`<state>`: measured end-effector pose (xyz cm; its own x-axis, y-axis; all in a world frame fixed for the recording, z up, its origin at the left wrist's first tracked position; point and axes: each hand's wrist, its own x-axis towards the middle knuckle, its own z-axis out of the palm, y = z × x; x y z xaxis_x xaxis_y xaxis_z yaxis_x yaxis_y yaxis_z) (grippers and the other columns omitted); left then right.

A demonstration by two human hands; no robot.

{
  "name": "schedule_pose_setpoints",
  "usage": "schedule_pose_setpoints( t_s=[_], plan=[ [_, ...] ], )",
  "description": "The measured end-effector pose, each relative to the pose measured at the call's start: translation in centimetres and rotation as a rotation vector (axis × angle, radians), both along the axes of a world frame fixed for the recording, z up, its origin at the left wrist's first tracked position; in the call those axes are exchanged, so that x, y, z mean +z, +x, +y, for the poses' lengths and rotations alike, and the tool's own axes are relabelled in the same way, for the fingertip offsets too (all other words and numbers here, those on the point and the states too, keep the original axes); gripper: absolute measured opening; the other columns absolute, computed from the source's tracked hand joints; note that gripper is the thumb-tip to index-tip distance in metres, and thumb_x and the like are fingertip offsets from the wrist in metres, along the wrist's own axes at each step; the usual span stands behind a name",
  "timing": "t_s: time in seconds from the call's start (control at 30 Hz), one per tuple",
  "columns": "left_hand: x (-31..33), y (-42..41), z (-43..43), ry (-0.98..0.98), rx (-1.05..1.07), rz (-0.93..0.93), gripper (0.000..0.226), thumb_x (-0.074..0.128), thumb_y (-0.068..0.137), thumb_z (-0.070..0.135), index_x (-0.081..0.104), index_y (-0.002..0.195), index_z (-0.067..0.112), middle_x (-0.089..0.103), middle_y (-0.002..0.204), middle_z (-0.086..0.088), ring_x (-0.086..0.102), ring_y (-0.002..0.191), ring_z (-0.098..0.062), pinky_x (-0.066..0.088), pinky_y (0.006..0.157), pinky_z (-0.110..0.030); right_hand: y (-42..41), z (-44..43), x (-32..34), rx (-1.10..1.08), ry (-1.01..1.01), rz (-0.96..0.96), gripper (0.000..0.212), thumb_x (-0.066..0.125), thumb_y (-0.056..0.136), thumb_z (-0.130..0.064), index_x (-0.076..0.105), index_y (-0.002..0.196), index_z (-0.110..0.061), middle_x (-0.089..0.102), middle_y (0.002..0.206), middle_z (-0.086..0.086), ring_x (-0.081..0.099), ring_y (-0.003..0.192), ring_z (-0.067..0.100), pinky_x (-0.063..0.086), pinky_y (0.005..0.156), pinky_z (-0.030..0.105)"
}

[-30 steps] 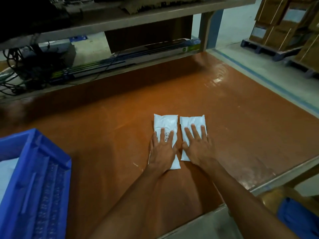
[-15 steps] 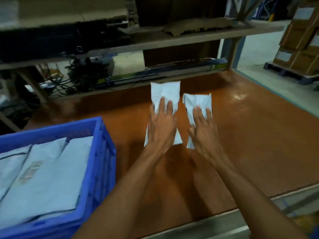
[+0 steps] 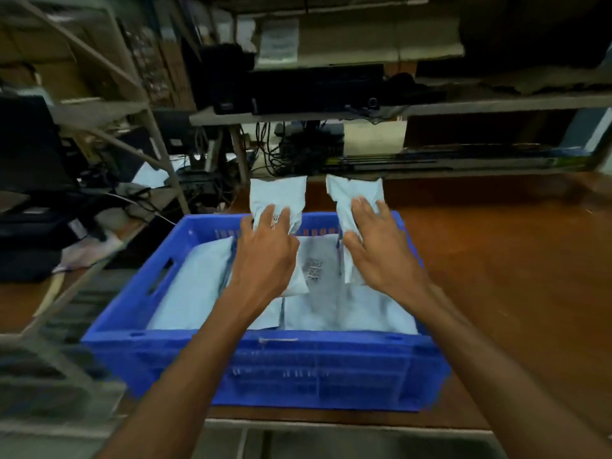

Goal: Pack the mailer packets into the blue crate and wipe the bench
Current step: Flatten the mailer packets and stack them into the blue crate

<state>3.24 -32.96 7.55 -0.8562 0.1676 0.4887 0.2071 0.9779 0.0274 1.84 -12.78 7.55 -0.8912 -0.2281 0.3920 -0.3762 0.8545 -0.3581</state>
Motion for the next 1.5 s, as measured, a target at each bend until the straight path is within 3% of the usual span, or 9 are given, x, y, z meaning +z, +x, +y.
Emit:
schedule_pose_setpoints(
  t_s=[0.1,0.17,0.33,0.5,0.7,1.0,1.13,1.3,1.5],
  plan=[
    [-1.7,-0.2,-2.0,-0.022,0.017,-0.155,0.048,0.029,0.100,0.028,0.044,0.141,0.007,0.042,0.148,-0.018,0.038,0.137,-0.037,0.030,0.109,-0.052,1.2,-2.0,-1.1,-0.081,0.044,-0.089,0.057,0.032,0.096,-0.038,0.032,0.146,-0.012,0.032,0.155,0.002,0.022,0.144,0.034,0.041,0.103,0.055],
    [-2.1,-0.2,-2.3,-0.081,-0.020,-0.182,0.039,0.034,0.101,0.024,0.055,0.130,0.007,0.043,0.146,-0.016,0.040,0.131,-0.039,0.033,0.105,-0.054,1.8,-2.5,-1.4,-0.136,0.086,-0.125,0.050,0.034,0.097,-0.037,0.036,0.140,-0.012,0.036,0.150,0.000,0.024,0.142,0.031,0.044,0.097,0.052],
    [-4.4,-0.8,-4.1,-0.040,0.026,-0.310,0.045,0.033,0.102,0.028,0.044,0.140,0.008,0.034,0.151,-0.019,0.031,0.136,-0.044,0.029,0.109,-0.056,2.6,-4.0,-2.0,-0.147,0.095,-0.195,0.051,0.038,0.098,-0.035,0.033,0.142,-0.009,0.030,0.155,0.003,0.014,0.148,0.032,0.035,0.104,0.054],
    [-5.6,-1.2,-5.5,0.124,0.145,-0.587,0.070,0.018,0.098,0.062,0.010,0.156,0.023,0.005,0.164,-0.015,0.005,0.149,-0.041,0.014,0.119,-0.057,1.4,-7.4,-2.8,-0.065,0.156,-0.369,0.069,0.028,0.100,-0.057,0.011,0.157,-0.022,0.007,0.165,0.000,0.001,0.151,0.027,0.015,0.117,0.052],
    [-5.1,-1.4,-5.5,0.040,0.081,-0.672,0.059,0.010,0.101,0.058,-0.012,0.154,0.043,-0.020,0.163,0.006,-0.011,0.151,-0.029,0.003,0.120,-0.057,-0.1,-8.1,-5.1,-0.032,0.456,-0.460,0.064,0.013,0.098,-0.063,-0.008,0.154,-0.041,-0.019,0.164,-0.004,-0.016,0.150,0.028,-0.005,0.118,0.057],
    [-6.5,-2.0,-5.5,-0.068,0.118,-0.799,0.062,0.008,0.100,0.060,-0.018,0.152,0.041,-0.024,0.162,0.003,-0.013,0.151,-0.032,0.002,0.118,-0.060,-0.5,-8.5,-6.4,0.021,0.513,-0.610,0.069,0.009,0.096,-0.067,-0.017,0.153,-0.038,-0.030,0.159,-0.001,-0.025,0.147,0.033,-0.009,0.119,0.054],
    [-5.8,-2.1,-6.2,-0.070,0.078,-0.612,0.069,0.005,0.094,0.068,0.006,0.156,0.038,0.000,0.166,0.002,0.007,0.151,-0.032,0.015,0.117,-0.058,0.1,-7.6,-4.3,0.044,0.371,-0.544,0.064,0.013,0.099,-0.064,0.006,0.156,-0.036,-0.006,0.166,0.000,-0.005,0.151,0.030,-0.003,0.118,0.059],
    [-3.8,-3.1,-11.4,0.045,0.096,-0.332,0.066,0.041,0.096,0.059,0.032,0.151,0.025,0.037,0.154,-0.010,0.038,0.138,-0.033,0.037,0.108,-0.051,-0.6,-1.9,0.1,-0.175,-0.089,-0.095,0.046,0.053,0.096,-0.035,0.048,0.140,-0.022,0.059,0.137,0.006,0.056,0.122,0.029,0.042,0.104,0.046],
    [-3.9,-3.2,-19.7,0.136,0.347,-0.445,0.078,0.058,0.091,0.042,0.019,0.156,0.023,0.020,0.160,-0.018,0.031,0.140,-0.042,0.031,0.113,-0.048,-0.4,5.1,-1.0,-0.466,-0.075,-0.308,0.061,0.054,0.087,-0.026,0.035,0.146,-0.023,0.052,0.135,0.018,0.049,0.121,0.042,0.042,0.100,0.048]
  ],
)
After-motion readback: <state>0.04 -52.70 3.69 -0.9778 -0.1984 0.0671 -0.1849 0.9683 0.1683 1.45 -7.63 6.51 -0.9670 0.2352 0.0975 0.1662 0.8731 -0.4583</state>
